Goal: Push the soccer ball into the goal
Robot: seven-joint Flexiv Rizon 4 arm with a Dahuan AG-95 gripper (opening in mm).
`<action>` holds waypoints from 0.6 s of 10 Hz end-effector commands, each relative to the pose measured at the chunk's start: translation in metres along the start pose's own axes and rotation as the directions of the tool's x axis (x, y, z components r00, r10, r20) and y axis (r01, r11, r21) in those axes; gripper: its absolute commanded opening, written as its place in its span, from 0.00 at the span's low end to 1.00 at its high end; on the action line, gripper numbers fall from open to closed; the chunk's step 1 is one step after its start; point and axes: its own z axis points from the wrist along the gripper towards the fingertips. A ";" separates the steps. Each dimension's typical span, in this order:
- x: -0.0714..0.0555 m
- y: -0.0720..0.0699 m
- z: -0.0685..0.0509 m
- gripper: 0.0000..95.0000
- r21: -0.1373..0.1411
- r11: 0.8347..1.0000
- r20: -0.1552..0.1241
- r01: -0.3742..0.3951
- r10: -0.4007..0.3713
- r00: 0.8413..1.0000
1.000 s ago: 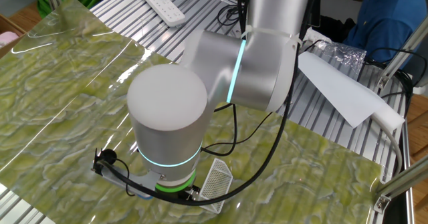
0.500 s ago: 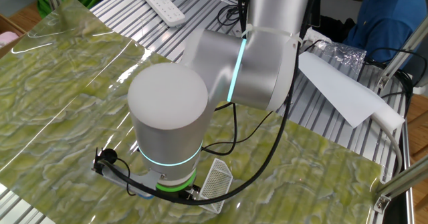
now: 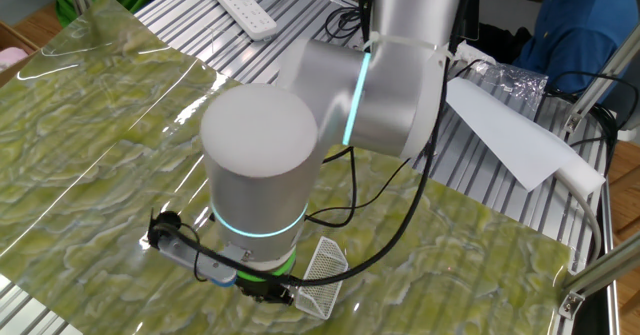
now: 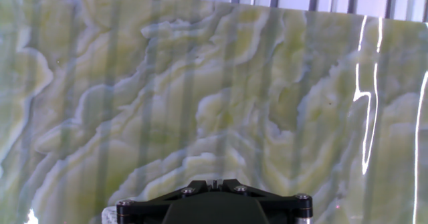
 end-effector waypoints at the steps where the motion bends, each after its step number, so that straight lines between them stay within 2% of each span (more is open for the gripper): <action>1: -0.001 0.000 0.000 0.00 -0.008 1.000 -0.040 0.009 -0.009 0.999; 6: -0.001 0.000 0.000 0.00 0.004 0.999 -0.055 -0.032 0.032 0.998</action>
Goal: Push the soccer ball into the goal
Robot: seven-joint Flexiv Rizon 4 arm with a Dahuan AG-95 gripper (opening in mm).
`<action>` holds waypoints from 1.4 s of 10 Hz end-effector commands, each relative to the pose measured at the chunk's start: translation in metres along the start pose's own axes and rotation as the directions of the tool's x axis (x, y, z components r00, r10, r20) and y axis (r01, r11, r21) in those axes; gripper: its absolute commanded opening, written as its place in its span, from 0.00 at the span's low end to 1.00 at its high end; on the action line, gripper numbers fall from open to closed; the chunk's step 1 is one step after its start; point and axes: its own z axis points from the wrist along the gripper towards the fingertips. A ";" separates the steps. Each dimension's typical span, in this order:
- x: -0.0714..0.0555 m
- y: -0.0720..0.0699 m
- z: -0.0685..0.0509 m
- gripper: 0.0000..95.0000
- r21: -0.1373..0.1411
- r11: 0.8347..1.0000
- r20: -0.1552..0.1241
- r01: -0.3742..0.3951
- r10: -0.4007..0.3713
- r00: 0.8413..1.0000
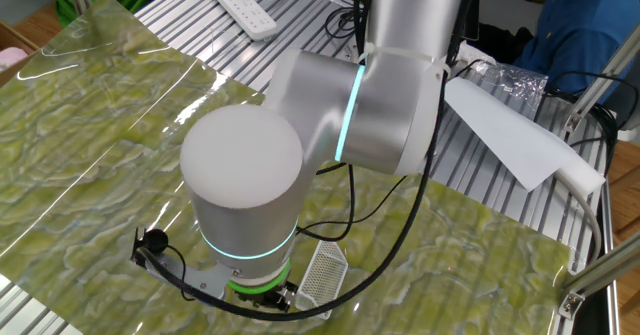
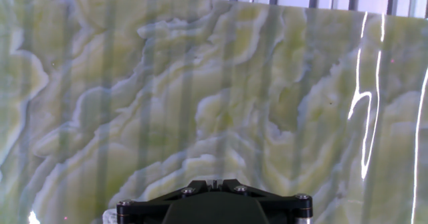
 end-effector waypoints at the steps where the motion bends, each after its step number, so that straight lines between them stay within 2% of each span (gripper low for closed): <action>1: 0.004 0.000 -0.001 0.00 0.009 0.999 -0.010 -0.033 0.033 0.999; 3: 0.004 0.000 -0.001 0.00 0.039 0.999 -0.029 -0.025 0.027 0.999; 5: 0.004 0.000 -0.001 0.00 0.037 0.999 -0.041 -0.021 0.023 0.999; 11: 0.004 0.000 -0.001 0.00 0.045 0.997 -0.040 -0.060 0.062 0.997; 14: 0.003 -0.001 -0.002 0.00 0.045 0.998 -0.035 -0.047 0.048 0.998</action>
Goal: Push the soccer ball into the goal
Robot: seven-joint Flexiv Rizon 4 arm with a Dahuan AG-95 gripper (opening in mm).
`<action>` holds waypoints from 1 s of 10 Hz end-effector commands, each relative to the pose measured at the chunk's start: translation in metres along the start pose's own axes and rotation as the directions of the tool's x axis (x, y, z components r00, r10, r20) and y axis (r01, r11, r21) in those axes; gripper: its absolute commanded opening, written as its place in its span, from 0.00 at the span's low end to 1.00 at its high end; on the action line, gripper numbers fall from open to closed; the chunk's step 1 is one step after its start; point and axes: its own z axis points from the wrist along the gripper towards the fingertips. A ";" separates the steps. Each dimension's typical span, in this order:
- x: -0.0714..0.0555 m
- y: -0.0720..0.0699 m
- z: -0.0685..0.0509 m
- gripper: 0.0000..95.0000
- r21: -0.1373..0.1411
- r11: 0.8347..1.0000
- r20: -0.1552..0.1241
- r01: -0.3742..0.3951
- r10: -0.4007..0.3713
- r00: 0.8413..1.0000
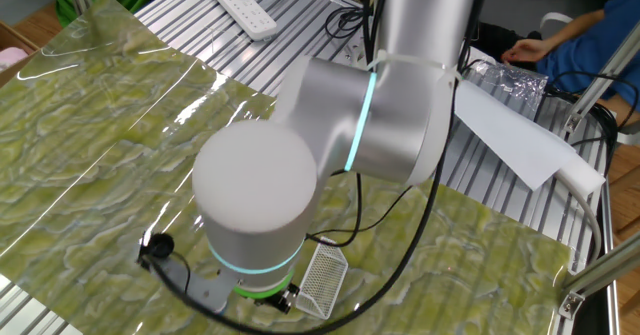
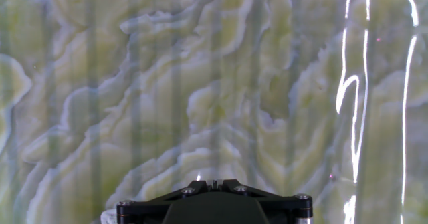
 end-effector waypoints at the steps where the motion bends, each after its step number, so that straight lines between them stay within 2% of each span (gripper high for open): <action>1: 0.002 -0.002 -0.003 0.00 0.005 1.000 0.011 0.009 -0.009 1.000; 2: 0.003 -0.003 -0.004 0.00 0.009 1.000 0.012 0.011 -0.011 1.000; 3: 0.007 -0.006 -0.011 0.00 0.032 0.999 0.013 0.029 -0.029 0.999; 6: 0.012 -0.014 -0.018 0.00 0.053 0.998 0.015 0.039 -0.040 0.999; 8: 0.016 -0.021 -0.016 0.00 0.064 0.996 0.026 0.056 -0.058 0.998; 10: 0.024 -0.036 -0.007 0.00 0.072 0.994 0.032 0.082 -0.084 0.996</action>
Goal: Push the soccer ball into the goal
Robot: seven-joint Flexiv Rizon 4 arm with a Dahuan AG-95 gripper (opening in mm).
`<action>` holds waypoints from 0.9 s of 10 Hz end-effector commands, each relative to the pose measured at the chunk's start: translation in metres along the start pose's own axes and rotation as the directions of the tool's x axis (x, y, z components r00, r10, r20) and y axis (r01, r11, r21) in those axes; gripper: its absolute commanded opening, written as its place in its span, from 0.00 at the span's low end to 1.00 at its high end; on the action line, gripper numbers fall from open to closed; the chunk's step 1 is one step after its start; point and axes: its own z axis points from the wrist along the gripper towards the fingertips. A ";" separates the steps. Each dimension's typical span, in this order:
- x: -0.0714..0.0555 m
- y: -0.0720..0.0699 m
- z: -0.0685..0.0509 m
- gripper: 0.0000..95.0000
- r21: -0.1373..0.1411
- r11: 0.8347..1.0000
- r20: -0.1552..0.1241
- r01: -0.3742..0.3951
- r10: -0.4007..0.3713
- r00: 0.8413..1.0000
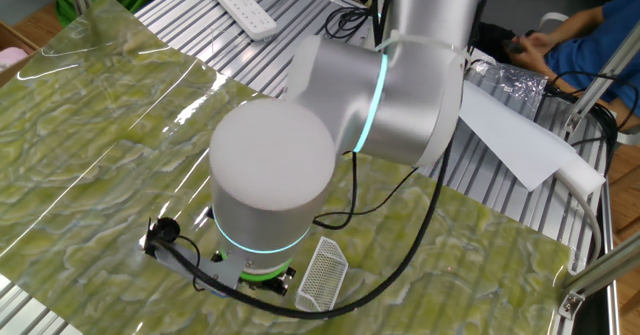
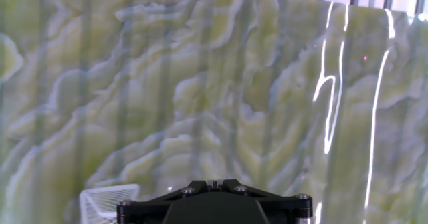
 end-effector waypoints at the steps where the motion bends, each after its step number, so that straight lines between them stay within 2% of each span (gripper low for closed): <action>1: 0.013 -0.014 0.010 0.00 0.010 1.000 0.016 0.022 -0.022 1.000; 4: 0.028 -0.024 0.027 0.00 0.014 1.000 0.030 0.021 -0.022 0.999; 7: 0.039 -0.022 0.036 0.00 0.020 1.000 0.029 0.018 -0.018 0.999; 9: 0.040 -0.021 0.037 0.00 0.008 1.000 0.031 0.016 -0.016 0.999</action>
